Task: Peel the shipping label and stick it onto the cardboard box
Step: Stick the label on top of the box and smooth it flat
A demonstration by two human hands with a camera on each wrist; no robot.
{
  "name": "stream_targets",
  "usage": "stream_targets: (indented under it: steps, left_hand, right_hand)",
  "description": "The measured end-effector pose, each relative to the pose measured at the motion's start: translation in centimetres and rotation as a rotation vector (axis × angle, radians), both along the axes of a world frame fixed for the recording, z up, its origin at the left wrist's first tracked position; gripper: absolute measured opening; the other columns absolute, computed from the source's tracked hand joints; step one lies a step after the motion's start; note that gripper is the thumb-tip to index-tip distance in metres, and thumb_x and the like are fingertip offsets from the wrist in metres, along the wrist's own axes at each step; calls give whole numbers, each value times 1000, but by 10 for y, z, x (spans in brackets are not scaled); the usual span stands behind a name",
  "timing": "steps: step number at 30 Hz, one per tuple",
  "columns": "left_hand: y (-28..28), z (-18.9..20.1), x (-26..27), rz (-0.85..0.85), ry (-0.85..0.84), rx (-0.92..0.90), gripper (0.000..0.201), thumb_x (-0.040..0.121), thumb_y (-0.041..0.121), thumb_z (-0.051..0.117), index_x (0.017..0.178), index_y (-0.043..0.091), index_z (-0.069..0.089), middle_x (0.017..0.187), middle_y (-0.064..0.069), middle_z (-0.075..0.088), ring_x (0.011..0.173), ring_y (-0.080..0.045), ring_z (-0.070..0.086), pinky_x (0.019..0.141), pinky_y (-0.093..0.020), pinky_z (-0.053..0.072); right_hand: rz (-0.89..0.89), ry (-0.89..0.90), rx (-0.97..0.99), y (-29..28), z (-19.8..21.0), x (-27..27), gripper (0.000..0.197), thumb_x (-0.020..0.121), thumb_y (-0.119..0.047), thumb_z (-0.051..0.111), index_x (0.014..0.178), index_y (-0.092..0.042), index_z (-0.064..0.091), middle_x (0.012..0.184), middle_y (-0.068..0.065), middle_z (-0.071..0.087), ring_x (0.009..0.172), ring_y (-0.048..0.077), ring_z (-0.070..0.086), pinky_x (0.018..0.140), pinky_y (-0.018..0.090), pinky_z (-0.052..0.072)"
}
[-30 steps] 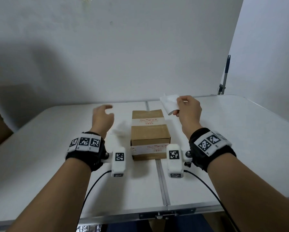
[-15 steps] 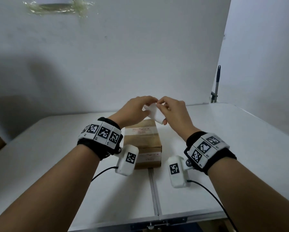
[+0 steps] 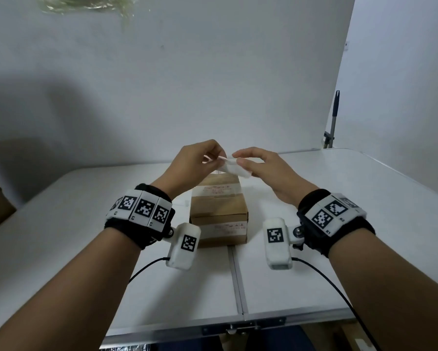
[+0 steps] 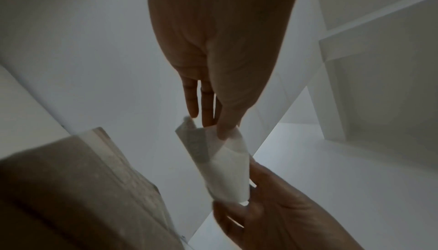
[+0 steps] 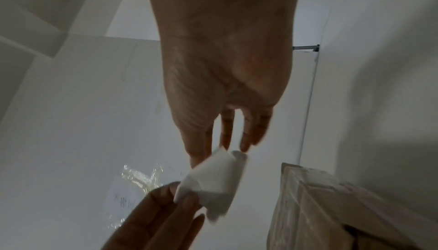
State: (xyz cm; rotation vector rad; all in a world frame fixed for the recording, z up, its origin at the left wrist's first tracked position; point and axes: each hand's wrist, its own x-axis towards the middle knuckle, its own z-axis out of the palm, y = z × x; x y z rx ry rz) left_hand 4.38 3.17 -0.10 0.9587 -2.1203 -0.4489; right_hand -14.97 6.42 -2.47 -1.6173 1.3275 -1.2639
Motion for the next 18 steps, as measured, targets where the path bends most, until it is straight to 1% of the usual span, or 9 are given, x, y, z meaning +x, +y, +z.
stream_targets:
  steps: [1,4,7,9,11,12,14,16,18]
  left_hand:
    - [3,-3,2,-10,9,-7,3,89,16,60,88,16,64,88,9,68,83,-3,63,77,-6,47]
    - [8,-10,7,18,48,-38,4,91,16,59,92,13,61,90,8,67,85,-4,64,77,-3,46]
    - [13,-16,11,48,88,-44,3,91,15,59,93,14,61,90,11,66,88,-4,64,79,-7,48]
    - [16,-19,12,37,118,-31,4,91,16,59,94,13,61,93,9,69,90,-5,66,80,-9,49]
    - [19,-21,12,8,126,-8,7,92,18,59,95,13,62,99,5,72,94,-5,67,85,-14,52]
    - [20,-21,13,-6,113,5,8,92,20,59,96,14,62,101,6,73,95,-4,67,87,-18,53]
    - [22,-23,14,-32,63,30,7,92,22,60,96,17,62,102,13,72,96,-2,67,88,-24,54]
    - [23,-26,15,-60,9,52,5,91,21,59,95,19,61,99,19,70,95,1,67,87,-22,53]
    - [25,-28,16,-76,-40,41,4,92,20,59,95,20,60,98,20,68,95,2,66,84,-14,49]
  right_hand:
    - [45,-26,42,0,-1,0,25,91,-32,62,114,-24,67,122,-10,61,106,8,57,95,30,45]
    - [119,-107,151,-1,-3,2,31,91,-29,62,122,-26,62,122,-8,57,98,10,59,99,36,48]
    - [165,-159,183,0,-4,5,38,90,-6,62,127,-17,58,129,2,54,105,17,62,95,35,55]
    - [155,-151,156,0,-5,7,43,86,3,63,126,-13,58,122,3,56,104,14,63,88,29,58]
    - [108,-135,108,-1,-5,8,40,85,4,66,121,-12,59,113,2,59,98,8,63,79,21,60]
    - [77,-152,94,-2,-5,8,37,86,4,64,120,-11,60,109,3,59,93,8,63,74,18,60]
    - [15,-200,89,-4,-6,7,34,89,8,55,120,-7,59,103,8,60,83,12,66,66,14,58]
    - [-13,-209,87,-6,-8,5,34,91,6,51,122,-8,59,96,9,61,78,16,67,65,14,57]
    - [-17,-151,72,-7,-13,2,29,93,-1,52,119,-11,62,88,7,63,76,16,65,68,19,57]
